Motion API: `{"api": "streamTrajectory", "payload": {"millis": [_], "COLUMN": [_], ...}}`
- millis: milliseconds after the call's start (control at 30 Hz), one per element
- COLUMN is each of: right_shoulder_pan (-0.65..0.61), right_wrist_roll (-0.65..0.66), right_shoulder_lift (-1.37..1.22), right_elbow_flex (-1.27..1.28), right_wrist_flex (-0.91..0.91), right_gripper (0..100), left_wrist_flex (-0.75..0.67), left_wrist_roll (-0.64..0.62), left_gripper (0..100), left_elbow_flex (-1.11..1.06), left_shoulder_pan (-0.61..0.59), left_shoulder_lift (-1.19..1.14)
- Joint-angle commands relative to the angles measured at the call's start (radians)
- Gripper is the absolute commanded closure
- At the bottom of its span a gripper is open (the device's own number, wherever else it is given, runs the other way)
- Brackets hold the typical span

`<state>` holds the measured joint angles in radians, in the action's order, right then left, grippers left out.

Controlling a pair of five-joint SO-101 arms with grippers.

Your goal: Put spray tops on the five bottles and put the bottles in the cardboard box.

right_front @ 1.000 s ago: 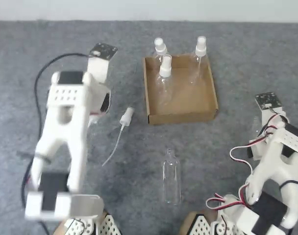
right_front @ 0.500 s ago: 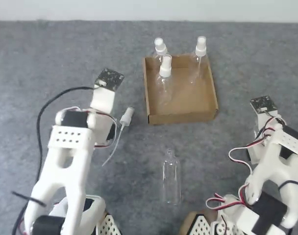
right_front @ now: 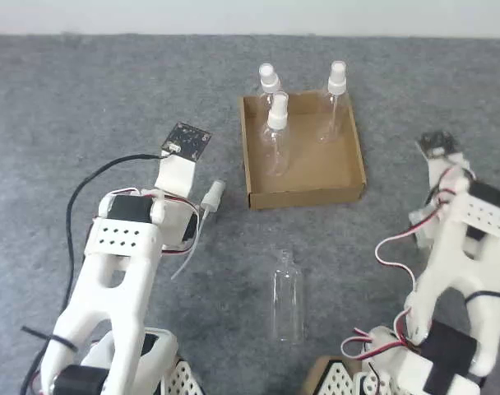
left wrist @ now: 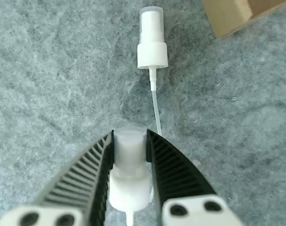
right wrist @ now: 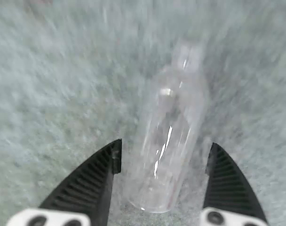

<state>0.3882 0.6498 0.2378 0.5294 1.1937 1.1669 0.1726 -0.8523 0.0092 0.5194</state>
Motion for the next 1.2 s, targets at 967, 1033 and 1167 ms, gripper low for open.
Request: {"api": "streamTrajectory", "payload": {"millis": [967,1033,1167], "right_shoulder_pan": [0.047,0.047,0.047], "right_wrist_roll": [-0.035,0.017,0.137], "right_shoulder_lift": [-0.524,-0.522,-0.522], "right_elbow_flex": [-0.453,-0.485,-0.572], "right_wrist_flex": [0.064,0.061,0.097], "right_gripper": [98.0,98.2,98.2], "left_wrist_flex": [-0.017,-0.017,-0.017], "left_wrist_roll": [-0.012,-0.012,-0.012], "left_gripper": [98,98,98], "left_elbow_flex": [0.002,0.002,0.002], "left_shoulder_pan": [0.005,0.005,0.005], "left_shoulder_lift": [0.037,0.037,0.037]}}
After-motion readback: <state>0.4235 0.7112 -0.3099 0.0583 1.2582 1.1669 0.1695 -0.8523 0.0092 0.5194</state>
